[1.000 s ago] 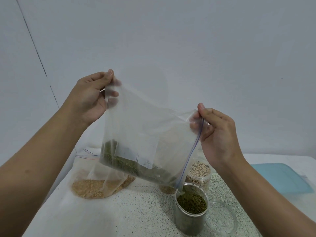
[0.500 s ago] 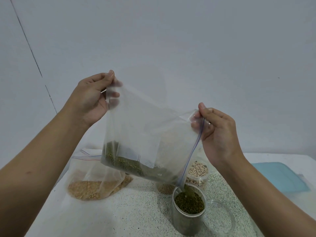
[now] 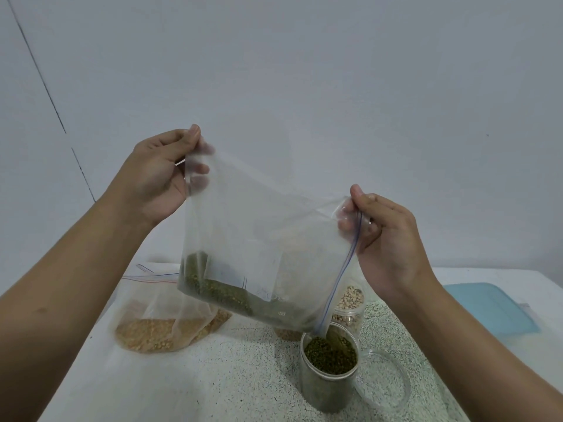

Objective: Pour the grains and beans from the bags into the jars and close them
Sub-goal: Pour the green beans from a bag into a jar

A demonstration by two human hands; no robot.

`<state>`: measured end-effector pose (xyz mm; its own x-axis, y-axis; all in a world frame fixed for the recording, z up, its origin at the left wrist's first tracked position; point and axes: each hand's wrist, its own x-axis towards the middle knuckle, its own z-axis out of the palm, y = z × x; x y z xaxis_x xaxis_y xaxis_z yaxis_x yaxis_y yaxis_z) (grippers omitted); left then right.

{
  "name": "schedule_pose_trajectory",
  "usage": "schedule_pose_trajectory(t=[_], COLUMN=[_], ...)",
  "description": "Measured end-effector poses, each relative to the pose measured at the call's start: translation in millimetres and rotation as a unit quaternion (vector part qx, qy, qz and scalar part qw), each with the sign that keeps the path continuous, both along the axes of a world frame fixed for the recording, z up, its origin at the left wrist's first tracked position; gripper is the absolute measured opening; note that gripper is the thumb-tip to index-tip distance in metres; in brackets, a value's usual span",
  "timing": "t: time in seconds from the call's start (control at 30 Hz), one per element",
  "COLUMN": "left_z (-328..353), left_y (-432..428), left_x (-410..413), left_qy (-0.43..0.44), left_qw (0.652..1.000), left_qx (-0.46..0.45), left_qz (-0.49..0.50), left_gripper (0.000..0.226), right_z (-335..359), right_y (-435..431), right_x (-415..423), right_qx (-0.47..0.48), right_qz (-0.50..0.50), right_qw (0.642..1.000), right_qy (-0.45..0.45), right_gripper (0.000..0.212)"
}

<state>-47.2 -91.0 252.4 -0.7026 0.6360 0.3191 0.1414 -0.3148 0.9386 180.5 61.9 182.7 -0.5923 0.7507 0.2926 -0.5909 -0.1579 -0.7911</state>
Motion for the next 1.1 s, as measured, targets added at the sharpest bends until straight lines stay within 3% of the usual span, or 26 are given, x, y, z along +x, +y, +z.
schedule_pose_trajectory(t=[1.1], left_z=[6], left_y=[-5], left_x=[-6], left_qy=[0.013], left_qw=[1.0], left_qx=[-0.009], left_qz=[0.014], left_gripper=[0.02], right_z=[2], right_y=[-3], right_x=[-13], right_qx=[-0.013], right_qz=[0.003], right_qw=[1.0], right_qy=[0.002], right_gripper=[0.022])
